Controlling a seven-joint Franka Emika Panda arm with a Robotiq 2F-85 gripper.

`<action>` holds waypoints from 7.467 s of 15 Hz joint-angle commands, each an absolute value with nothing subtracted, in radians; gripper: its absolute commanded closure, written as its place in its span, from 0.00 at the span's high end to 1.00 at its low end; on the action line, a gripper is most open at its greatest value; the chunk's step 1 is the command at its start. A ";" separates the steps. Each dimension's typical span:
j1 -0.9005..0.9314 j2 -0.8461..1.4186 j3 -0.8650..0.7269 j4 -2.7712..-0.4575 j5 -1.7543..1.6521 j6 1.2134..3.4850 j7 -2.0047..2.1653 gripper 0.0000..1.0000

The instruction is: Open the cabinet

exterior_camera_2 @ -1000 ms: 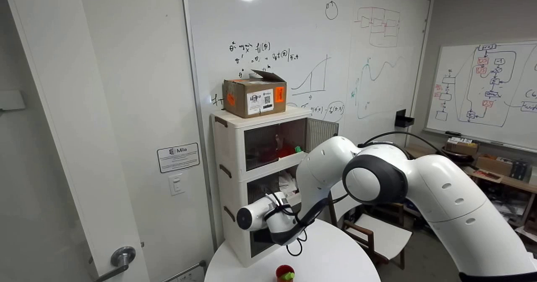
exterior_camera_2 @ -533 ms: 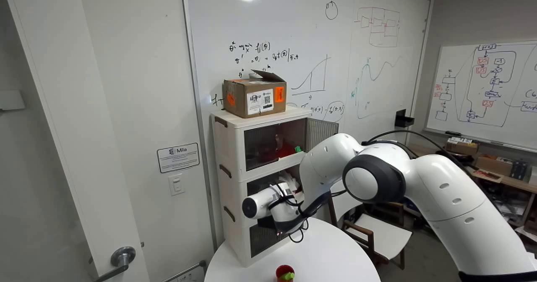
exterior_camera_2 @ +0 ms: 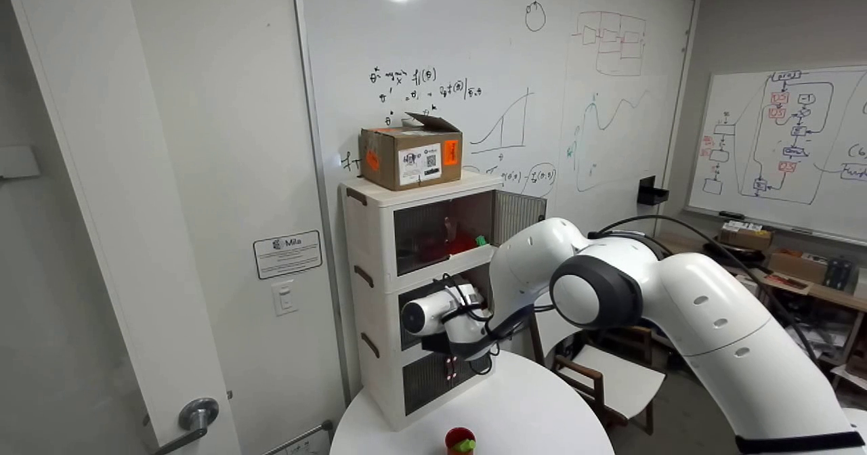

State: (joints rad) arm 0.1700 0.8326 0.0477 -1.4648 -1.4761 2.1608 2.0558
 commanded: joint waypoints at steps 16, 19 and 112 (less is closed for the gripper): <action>0.167 1.028 0.015 -1.140 -1.356 2.219 1.835 1.00; 0.168 1.054 -0.002 -1.104 -1.340 2.212 1.820 1.00; 0.107 0.718 -0.057 -1.304 -0.452 2.314 0.068 1.00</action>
State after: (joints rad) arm 0.1113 0.6435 -0.0437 -1.4045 -0.4864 2.2913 0.1211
